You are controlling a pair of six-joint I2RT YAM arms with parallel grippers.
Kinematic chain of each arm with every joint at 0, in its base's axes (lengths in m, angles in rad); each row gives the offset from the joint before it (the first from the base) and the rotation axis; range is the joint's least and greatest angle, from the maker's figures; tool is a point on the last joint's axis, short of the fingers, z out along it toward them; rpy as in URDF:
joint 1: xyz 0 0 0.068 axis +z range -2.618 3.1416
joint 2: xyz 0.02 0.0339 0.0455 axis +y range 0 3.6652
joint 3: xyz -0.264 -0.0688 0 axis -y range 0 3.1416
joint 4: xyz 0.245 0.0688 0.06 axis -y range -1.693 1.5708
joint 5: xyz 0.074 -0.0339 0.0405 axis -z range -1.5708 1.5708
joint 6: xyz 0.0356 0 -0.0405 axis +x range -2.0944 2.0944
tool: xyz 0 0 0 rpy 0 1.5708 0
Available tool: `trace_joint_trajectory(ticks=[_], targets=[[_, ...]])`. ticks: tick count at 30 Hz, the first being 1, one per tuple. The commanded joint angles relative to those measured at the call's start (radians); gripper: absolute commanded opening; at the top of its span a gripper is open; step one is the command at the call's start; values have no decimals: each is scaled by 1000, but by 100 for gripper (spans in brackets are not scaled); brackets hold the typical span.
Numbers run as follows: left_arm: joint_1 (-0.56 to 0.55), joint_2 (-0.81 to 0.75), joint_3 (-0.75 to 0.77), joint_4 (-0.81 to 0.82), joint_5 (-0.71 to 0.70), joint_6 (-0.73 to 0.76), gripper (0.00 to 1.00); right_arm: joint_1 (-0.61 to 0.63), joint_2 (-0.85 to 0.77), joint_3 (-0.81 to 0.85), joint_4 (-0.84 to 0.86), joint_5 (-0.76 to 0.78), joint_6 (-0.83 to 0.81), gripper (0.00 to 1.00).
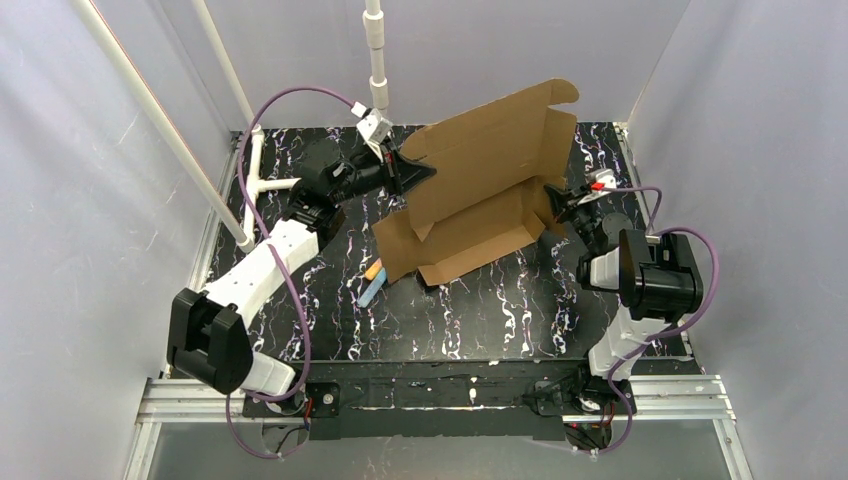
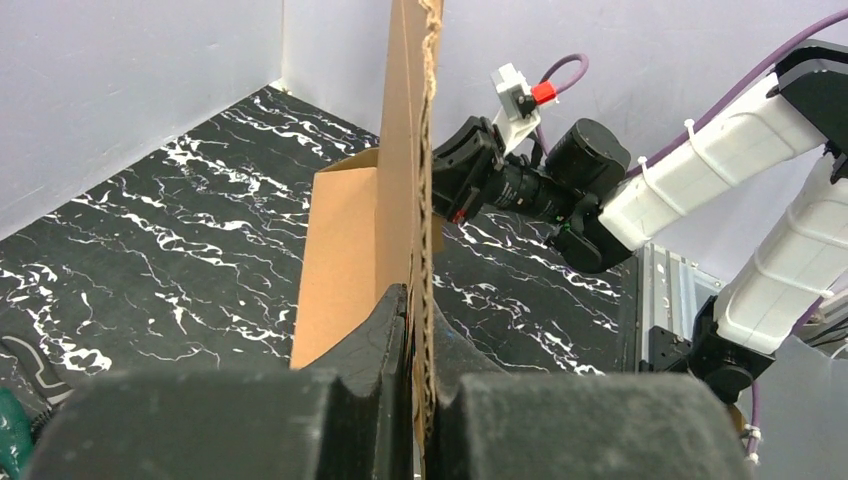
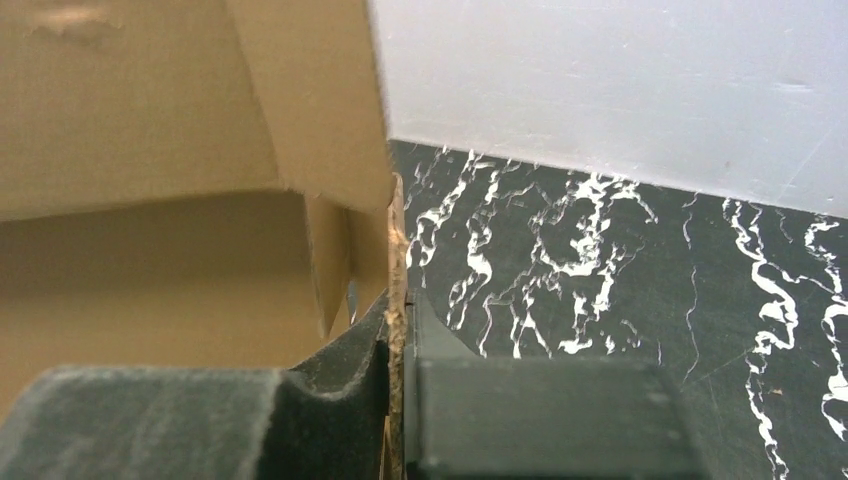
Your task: Fold the paper box
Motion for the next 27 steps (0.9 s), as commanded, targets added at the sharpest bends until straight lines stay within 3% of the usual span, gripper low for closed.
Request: trace_joint_trajectory(ticks=[1,8,17,21,27], targets=[[-11,-43,-30,-33,23,-11,0,4,-29,-73,200,-131,-99,18],[-11,-65,-51,-32,22,0,0,-7,-136,-129,108,-231,-218,32],[-11,-89,-63,-31,31,5,0,-47,-325,-76,-264,-335,-315,62],[-12,-87,-66,-30,33,7,0,-99,-373,8,-512,-452,-370,68],[-11,-90,-69,-30,38,9,0,-216,-373,106,-777,-646,-426,67]])
